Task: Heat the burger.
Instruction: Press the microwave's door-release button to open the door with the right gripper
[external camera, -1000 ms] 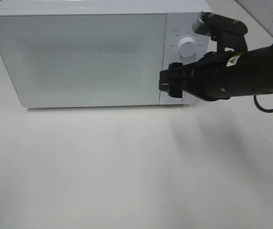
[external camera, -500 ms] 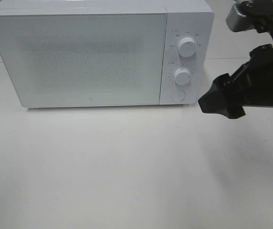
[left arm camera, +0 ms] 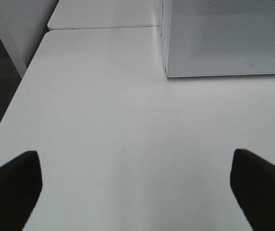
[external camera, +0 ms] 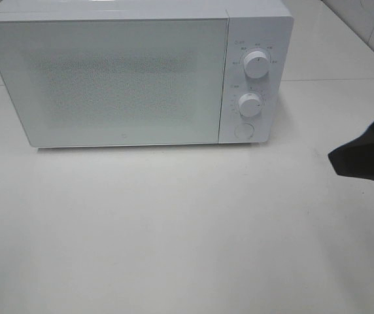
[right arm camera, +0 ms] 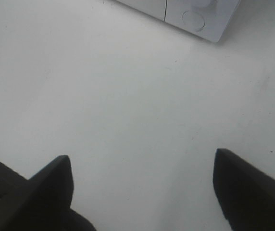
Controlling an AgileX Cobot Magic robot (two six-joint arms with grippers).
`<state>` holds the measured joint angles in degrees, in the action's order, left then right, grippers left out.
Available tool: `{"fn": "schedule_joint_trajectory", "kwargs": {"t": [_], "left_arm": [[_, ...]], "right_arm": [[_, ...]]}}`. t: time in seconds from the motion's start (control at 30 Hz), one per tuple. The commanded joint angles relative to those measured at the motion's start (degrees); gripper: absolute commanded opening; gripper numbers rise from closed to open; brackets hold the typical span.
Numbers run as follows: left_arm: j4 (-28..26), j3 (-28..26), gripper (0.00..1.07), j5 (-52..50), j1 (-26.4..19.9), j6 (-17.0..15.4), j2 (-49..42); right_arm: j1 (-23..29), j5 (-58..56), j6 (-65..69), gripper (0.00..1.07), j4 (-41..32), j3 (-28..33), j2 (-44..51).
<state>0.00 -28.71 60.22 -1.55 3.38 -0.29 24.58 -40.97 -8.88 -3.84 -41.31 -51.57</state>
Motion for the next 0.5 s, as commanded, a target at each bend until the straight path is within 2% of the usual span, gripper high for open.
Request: {"fn": "schedule_joint_trajectory", "kwargs": {"t": [0.03, 0.17, 0.5], "left_arm": [[0.4, 0.11, 1.0, -0.57, -0.06, 0.11, -1.2], [0.4, 0.11, 1.0, -0.57, -0.06, 0.11, -1.2], [0.4, 0.11, 1.0, -0.57, -0.06, 0.11, -1.2]], "right_arm": [[-0.4, -0.46, -0.17, 0.77, 1.78, 1.6, 3.95], [-0.46, -0.97, 3.32, 0.77, 4.58, 5.21, 12.32], [-0.46, -5.79, 10.2, 0.76, 8.48, 6.07, 25.27]]}}
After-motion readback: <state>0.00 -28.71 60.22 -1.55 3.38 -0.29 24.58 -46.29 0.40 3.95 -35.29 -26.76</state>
